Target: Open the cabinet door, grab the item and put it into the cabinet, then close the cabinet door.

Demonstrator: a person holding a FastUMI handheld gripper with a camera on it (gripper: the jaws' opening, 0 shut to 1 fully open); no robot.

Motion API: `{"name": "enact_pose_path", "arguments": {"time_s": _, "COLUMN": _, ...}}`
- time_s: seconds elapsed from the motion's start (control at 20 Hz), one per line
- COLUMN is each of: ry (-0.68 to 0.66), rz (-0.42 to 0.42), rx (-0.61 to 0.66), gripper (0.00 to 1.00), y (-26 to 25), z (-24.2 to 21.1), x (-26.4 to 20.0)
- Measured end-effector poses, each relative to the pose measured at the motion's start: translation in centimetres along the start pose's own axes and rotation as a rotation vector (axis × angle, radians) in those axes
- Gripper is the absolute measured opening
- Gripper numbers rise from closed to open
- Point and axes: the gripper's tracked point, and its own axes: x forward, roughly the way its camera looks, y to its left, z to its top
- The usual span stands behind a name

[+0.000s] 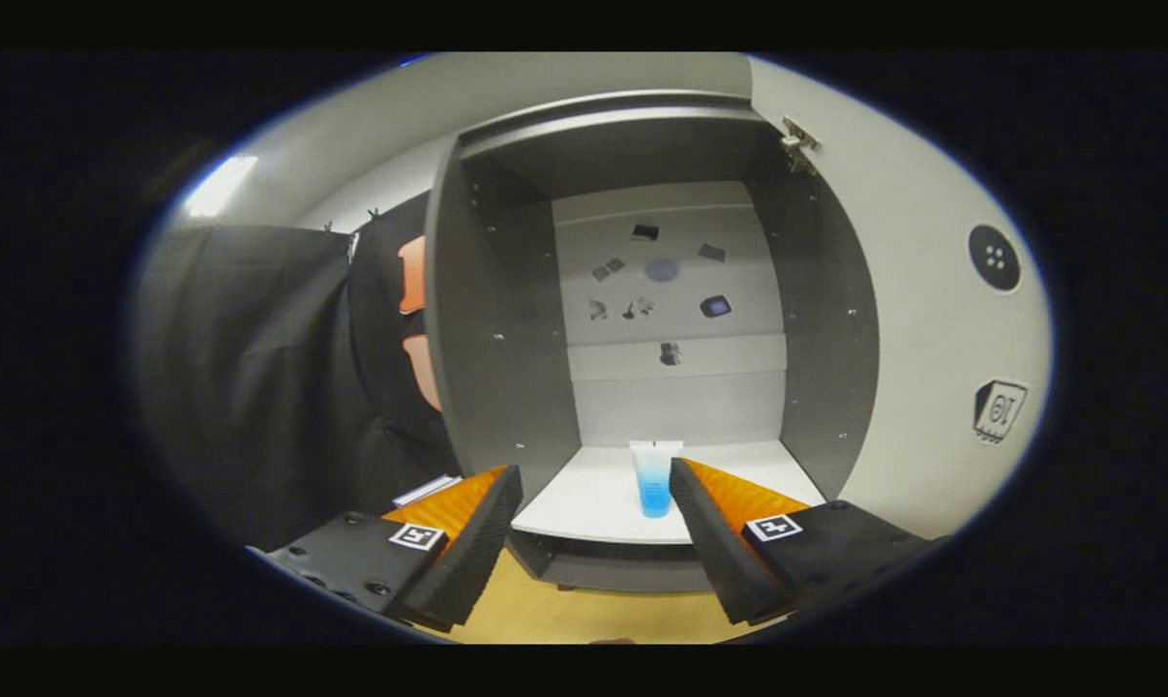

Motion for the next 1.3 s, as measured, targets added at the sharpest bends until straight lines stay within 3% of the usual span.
{"name": "enact_pose_path", "arguments": {"time_s": 0.35, "ry": -0.017, "rz": 0.161, "rx": -0.035, "gripper": 0.97, "y": 6.3, "z": 0.3, "x": -13.1}}
{"name": "enact_pose_path", "arguments": {"time_s": 0.6, "ry": -0.054, "rz": 0.216, "rx": 0.003, "gripper": 0.96, "y": 5.5, "z": 0.9, "x": -21.8}}
{"name": "enact_pose_path", "arguments": {"time_s": 1.0, "ry": -0.143, "rz": 0.017, "rx": -0.086, "gripper": 0.96, "y": -2.2, "z": 2.9, "x": -33.8}}
{"name": "enact_pose_path", "arguments": {"time_s": 1.3, "ry": -0.152, "rz": -0.217, "rx": -0.099, "gripper": 0.95, "y": -11.5, "z": 3.6, "x": -36.9}}
